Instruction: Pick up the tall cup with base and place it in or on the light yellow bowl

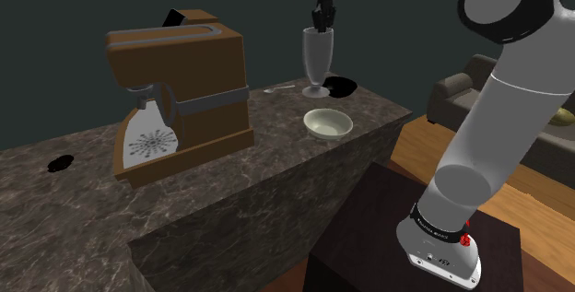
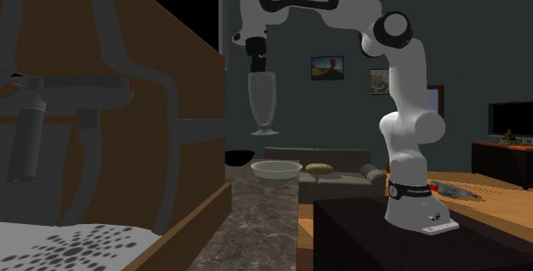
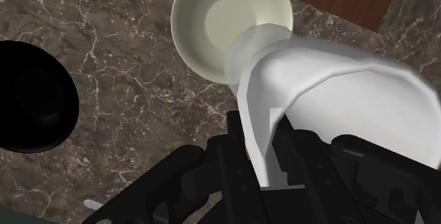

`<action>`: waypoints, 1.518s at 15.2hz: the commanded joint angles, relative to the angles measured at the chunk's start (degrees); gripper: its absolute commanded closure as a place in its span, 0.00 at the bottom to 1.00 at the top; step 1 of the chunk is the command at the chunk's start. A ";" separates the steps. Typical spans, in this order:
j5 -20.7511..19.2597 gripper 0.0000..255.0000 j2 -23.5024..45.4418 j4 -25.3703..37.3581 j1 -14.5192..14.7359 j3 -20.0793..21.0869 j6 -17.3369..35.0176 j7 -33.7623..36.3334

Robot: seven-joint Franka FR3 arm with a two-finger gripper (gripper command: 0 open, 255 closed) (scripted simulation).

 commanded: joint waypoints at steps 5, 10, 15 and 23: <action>-1.53 1.00 -7.33 -4.89 -2.73 -2.89 -2.20 -5.90; -1.69 1.00 -8.91 -10.68 -2.70 -2.85 2.01 -5.61; -1.82 1.00 -10.08 -15.91 -2.71 -2.83 6.08 -5.37; -1.97 1.00 -11.21 -23.33 -2.75 -2.86 12.38 -5.06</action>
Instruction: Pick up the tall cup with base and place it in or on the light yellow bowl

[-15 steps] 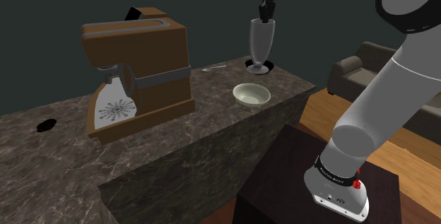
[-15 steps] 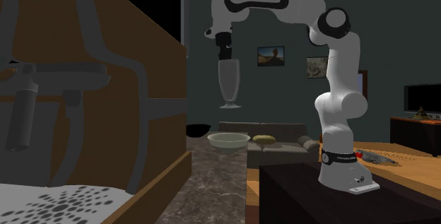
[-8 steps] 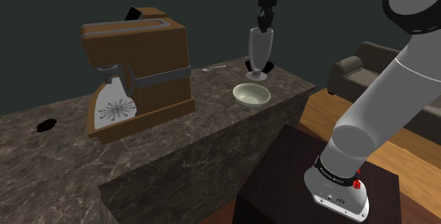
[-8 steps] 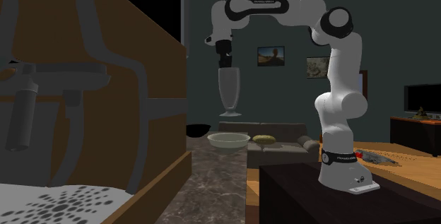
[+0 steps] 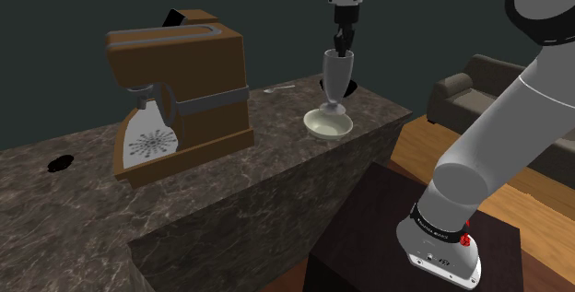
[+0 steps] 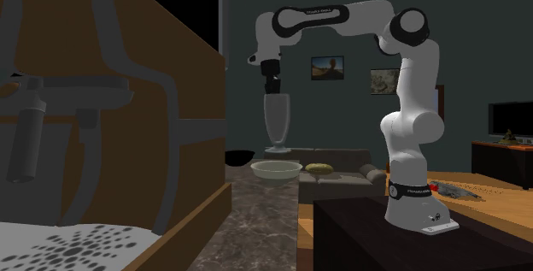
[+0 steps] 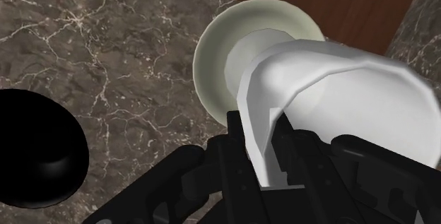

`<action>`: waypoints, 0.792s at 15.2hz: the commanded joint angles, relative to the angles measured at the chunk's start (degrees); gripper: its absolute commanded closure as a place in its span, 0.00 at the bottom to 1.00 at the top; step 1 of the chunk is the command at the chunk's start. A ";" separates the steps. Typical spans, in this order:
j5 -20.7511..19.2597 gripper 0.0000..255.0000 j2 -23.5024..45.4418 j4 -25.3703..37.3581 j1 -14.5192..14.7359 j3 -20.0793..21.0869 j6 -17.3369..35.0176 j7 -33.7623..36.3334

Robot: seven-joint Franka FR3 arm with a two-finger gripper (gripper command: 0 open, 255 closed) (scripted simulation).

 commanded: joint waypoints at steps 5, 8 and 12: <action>-0.07 1.00 -0.20 -4.68 -0.07 -0.11 4.56 0.08; -0.10 1.00 -0.21 -7.00 -0.10 -0.15 6.87 0.15; -0.11 1.00 -0.15 -8.69 -0.11 -0.19 8.63 0.20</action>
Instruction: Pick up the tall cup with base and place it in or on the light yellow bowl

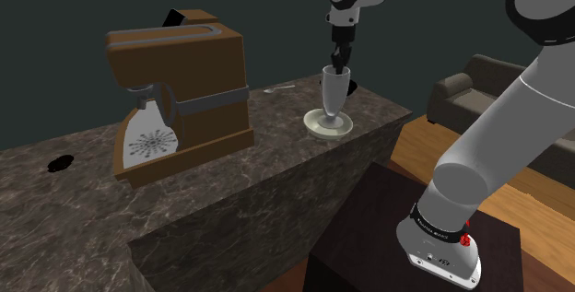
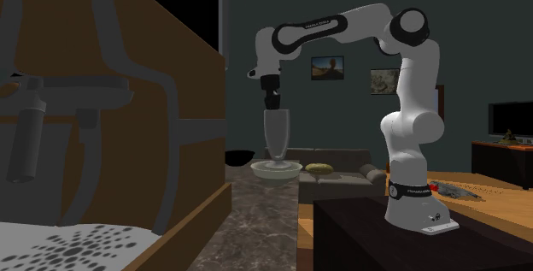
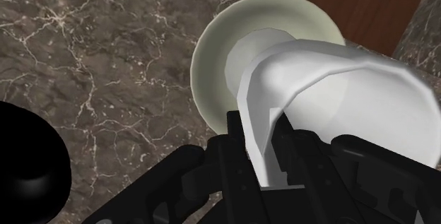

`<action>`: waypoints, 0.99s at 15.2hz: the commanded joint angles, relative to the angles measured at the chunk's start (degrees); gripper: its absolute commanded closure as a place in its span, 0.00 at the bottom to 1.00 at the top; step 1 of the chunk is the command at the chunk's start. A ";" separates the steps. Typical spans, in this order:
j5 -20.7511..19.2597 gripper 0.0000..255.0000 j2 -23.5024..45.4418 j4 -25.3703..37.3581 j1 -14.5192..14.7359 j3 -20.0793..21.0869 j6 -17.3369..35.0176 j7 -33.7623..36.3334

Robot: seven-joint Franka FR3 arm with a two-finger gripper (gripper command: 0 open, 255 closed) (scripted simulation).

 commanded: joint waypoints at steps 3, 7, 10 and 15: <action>0.01 1.00 -0.04 -0.24 0.02 0.03 0.27 0.06; 0.01 0.00 -0.04 -0.23 0.03 0.03 0.27 0.07; 0.01 0.00 -0.03 -0.22 0.03 0.04 0.26 0.07; 0.19 0.00 0.66 6.25 0.14 0.17 -5.52 -0.06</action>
